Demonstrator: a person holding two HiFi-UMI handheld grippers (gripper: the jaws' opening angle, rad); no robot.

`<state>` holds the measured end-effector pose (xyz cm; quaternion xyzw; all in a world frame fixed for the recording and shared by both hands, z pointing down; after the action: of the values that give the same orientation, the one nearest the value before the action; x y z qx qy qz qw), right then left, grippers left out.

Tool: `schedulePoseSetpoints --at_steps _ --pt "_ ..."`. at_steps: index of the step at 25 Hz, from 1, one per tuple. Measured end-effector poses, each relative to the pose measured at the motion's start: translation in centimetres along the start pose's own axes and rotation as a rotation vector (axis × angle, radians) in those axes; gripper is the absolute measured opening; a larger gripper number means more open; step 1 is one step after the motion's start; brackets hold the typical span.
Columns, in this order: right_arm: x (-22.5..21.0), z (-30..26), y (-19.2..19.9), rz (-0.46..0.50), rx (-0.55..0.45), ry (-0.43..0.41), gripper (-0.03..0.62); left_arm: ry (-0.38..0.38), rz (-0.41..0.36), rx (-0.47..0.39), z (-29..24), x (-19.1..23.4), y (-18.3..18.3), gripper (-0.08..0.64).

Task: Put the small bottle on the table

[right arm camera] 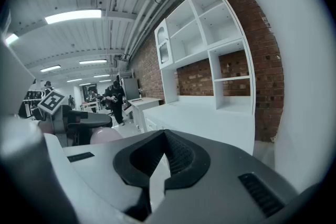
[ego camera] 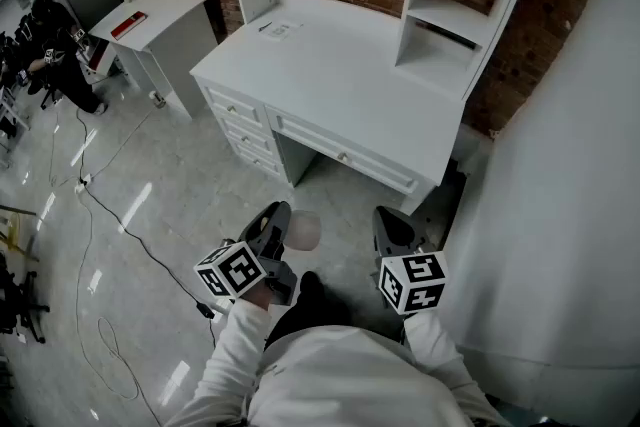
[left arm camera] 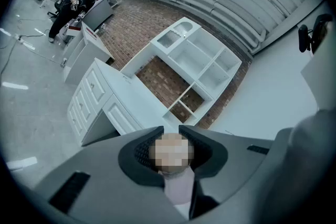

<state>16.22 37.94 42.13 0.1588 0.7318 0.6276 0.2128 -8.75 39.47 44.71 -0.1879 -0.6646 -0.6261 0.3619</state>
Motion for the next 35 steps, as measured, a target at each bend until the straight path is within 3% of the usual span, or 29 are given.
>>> schedulePoseSetpoints --at_steps 10,21,29,35 --pt "-0.4 0.8 -0.1 -0.012 -0.029 0.016 0.028 0.019 -0.014 -0.01 0.2 -1.0 0.3 0.101" --pt "-1.1 0.8 0.0 -0.033 -0.045 0.011 0.028 -0.019 0.019 -0.006 0.2 0.0 1.1 0.101" --pt "-2.1 -2.6 -0.9 -0.057 -0.07 0.008 0.028 -0.019 0.017 -0.009 -3.5 1.7 -0.6 0.101" --pt "-3.6 -8.2 -0.9 -0.055 -0.049 0.027 0.028 -0.006 0.016 0.001 -8.7 4.1 -2.1 0.101"
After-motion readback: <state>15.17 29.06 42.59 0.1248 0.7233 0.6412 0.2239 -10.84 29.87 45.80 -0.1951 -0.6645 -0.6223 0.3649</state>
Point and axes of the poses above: the fingertips, and each gripper's own axes: z backward along the fingers, x to its left, y out of its underside, the point moved 7 cm from there along z, backward along the fingers, and after that the axes turned 13 degrees about -x, right-handed, at the moved point
